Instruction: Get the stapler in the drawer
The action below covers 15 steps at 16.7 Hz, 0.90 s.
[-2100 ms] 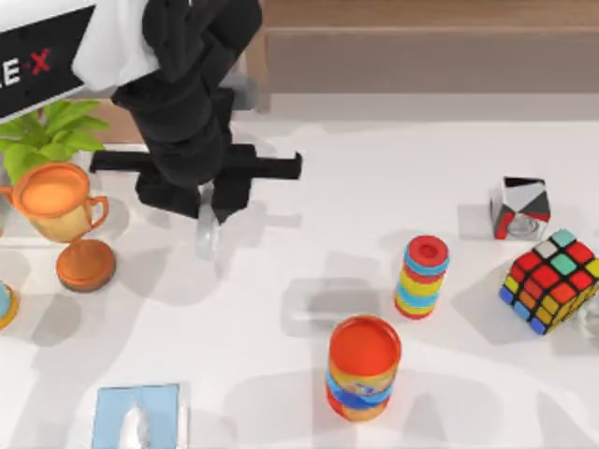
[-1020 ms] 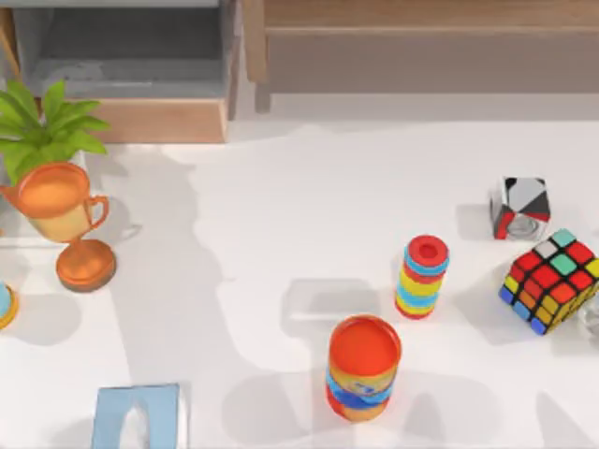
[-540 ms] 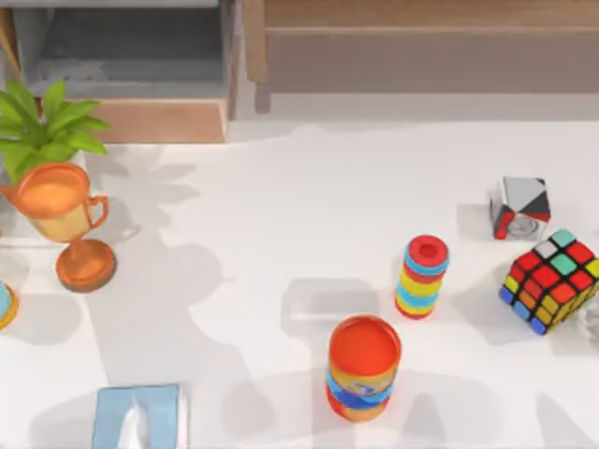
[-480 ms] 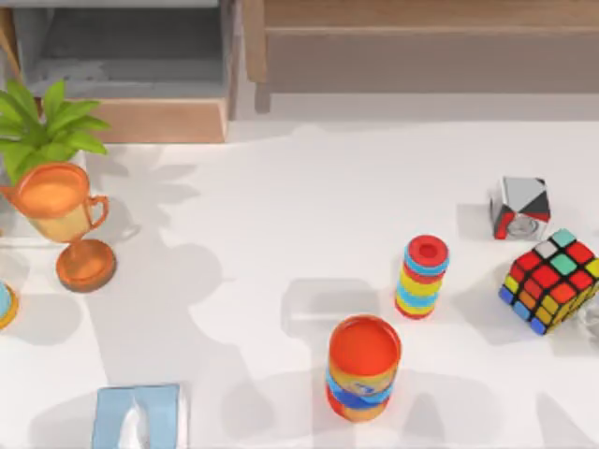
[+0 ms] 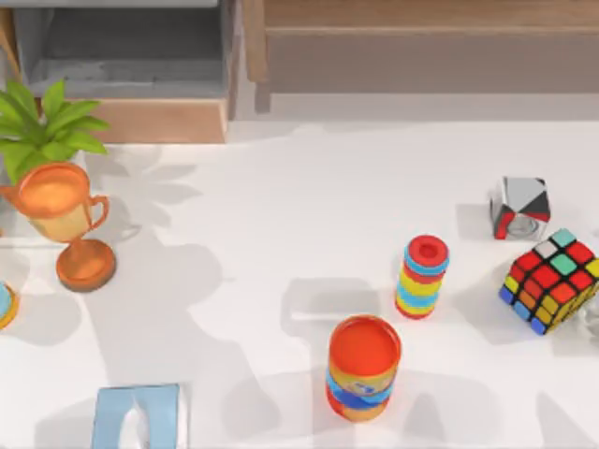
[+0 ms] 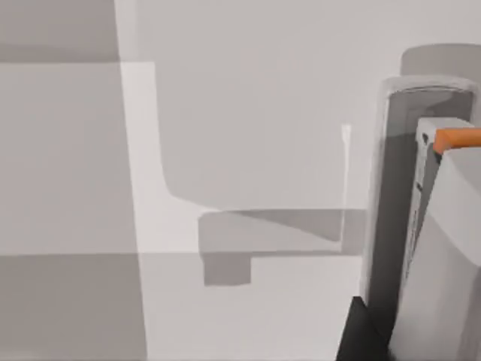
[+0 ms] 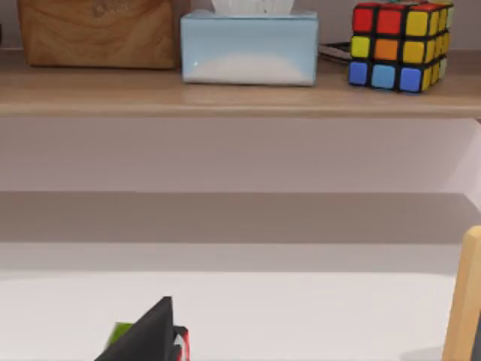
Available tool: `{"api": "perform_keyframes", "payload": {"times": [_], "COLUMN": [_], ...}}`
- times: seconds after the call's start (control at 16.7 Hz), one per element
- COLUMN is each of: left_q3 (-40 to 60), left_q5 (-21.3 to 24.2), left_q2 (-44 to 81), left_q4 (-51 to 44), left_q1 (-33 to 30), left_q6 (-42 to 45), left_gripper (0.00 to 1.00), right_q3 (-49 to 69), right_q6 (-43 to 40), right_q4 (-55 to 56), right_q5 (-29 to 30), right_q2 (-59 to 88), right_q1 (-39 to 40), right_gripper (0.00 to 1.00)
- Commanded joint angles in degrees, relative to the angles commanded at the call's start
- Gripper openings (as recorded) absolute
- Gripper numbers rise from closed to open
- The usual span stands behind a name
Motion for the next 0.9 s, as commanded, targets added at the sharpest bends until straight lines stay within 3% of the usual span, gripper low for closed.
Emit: {"api": "perform_keyframes", "payload": {"times": [0.12, 0.9], "left_q3": [0.0, 0.0], "left_q5": [0.0, 0.0], "left_q2": [0.0, 0.0], "left_q4": [0.0, 0.0], "left_q1": [0.0, 0.0], "left_q6": [0.0, 0.0], "left_gripper": [0.0, 0.98], "right_q3": [0.0, 0.0], "right_q6": [0.0, 0.0], "right_q4": [0.0, 0.0], "right_q5": [0.0, 0.0], "right_q2": [0.0, 0.0], "right_q1": [0.0, 0.0], "right_gripper": [1.0, 1.0]}}
